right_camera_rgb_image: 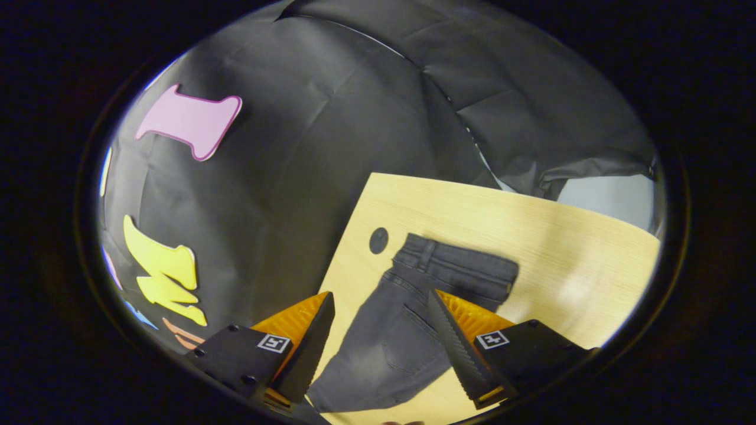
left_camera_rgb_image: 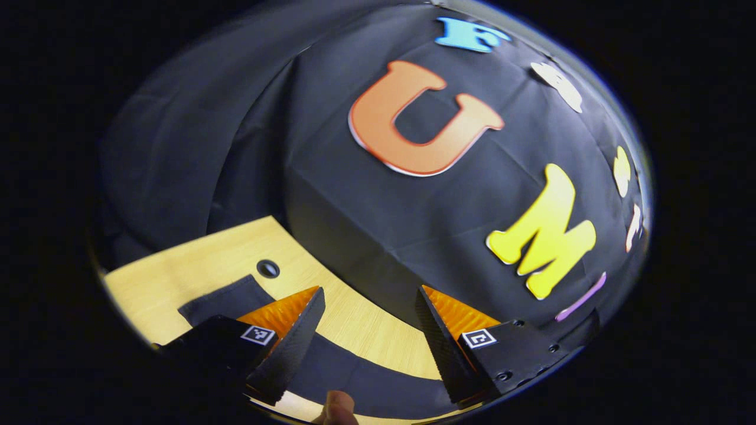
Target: Grasp the waist and the cuffs of the jeans and fold them to make the two legs overlap; first hold the waist and fold one-third of the jeans toward the cuffs, then hold the cuffs and fold the remaining one-third in the same direction to finish folding.
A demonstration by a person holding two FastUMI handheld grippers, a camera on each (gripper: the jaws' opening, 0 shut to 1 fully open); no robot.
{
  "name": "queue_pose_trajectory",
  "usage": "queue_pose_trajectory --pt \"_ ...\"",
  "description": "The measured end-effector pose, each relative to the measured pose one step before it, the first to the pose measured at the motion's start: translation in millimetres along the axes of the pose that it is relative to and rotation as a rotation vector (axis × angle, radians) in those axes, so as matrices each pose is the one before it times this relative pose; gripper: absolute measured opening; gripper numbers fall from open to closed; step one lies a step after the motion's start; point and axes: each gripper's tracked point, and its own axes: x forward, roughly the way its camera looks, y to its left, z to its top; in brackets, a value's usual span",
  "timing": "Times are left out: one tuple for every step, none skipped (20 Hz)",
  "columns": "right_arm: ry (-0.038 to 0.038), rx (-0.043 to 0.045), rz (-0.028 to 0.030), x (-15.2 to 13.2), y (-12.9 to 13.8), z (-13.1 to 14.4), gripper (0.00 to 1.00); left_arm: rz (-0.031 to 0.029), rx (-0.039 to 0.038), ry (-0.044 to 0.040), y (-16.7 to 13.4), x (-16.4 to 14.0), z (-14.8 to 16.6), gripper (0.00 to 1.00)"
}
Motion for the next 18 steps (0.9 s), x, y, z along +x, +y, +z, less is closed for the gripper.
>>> queue_pose_trajectory --pt "-0.00037 0.01109 -0.01653 -2.78 -9.61 -2.31 0.98 -0.01089 0.07535 -0.02793 -10.19 -9.52 0.95 0.99" --pt "0.00278 0.01616 -0.01584 -1.17 -11.64 -2.46 0.98 -0.01088 0.06309 -0.02730 -9.06 -7.76 0.39 0.99" --pt "0.00476 0.02028 -0.01538 -0.54 -11.47 -3.11 0.98 -0.01674 0.05497 -0.02390 -10.45 -8.55 1.29 0.98" --pt "0.00457 0.01744 -0.01510 1.07 -11.02 -2.77 0.98 -0.01509 0.05667 -0.01820 -8.55 -9.94 1.74 0.99" --pt "0.00378 0.01249 -0.01851 2.61 -10.85 -2.86 0.98 0.01296 0.05172 -0.02947 -1.97 -11.21 2.20 0.98" --pt "0.00503 0.01065 -0.01649 1.41 -9.94 -2.66 0.98 0.00390 0.05407 -0.03055 -5.36 -13.01 4.23 1.00" --pt "0.00685 0.01092 -0.00780 -0.63 -7.37 -3.06 0.98 -0.00442 0.04763 -0.02357 -6.83 -9.86 4.12 0.98" --pt "0.00408 0.01165 -0.00198 1.03 -3.65 -3.18 0.98 -0.01081 0.04109 -0.01880 -6.91 -10.17 3.31 1.00" --pt "0.00005 0.00906 0.00215 1.80 -2.86 -1.46 0.98 -0.02292 0.03772 -0.00770 -7.81 -8.63 3.01 0.99" --pt "0.00316 0.00174 -0.00278 4.20 -2.35 -2.13 0.98 -0.01815 0.03097 -0.00467 -10.11 -10.06 1.49 1.00" --pt "0.00451 -0.00117 0.00082 2.97 -0.58 -2.07 0.98 -0.02162 0.02815 -0.00818 -9.50 -7.04 3.42 0.98" --pt "0.00235 -0.00146 0.00266 1.32 -0.07 -2.15 0.98 -0.01915 0.01788 -0.00313 -8.64 -8.80 4.26 0.98" --pt "0.00441 -0.00147 -0.00103 1.68 -1.18 -1.50 0.98 -0.01994 -0.00030 0.00229 -8.59 -6.68 0.95 0.98" --pt "0.00291 -0.00049 0.01122 2.25 0.97 -2.29 0.98 -0.02044 -0.00356 0.00654 -10.36 -10.15 0.11 0.98" --pt "-0.00357 0.00674 0.01526 3.16 3.22 -0.45 0.98 -0.00775 -0.00360 0.00659 -6.36 -7.67 -0.54 0.95" --pt "-0.00103 0.00479 0.00887 2.17 1.39 -0.94 0.97 -0.00922 -0.00195 0.00810 -3.08 -3.79 -2.27 0.93" --pt "0.00548 0.00545 0.01631 5.22 2.89 -2.35 0.96 -0.00355 0.00345 0.00124 -3.97 -5.31 0.09 0.90" --pt "0.00822 0.00959 0.01533 5.15 4.16 -1.67 0.91 0.00503 0.01274 -0.00191 -2.98 -4.51 2.93 0.98"
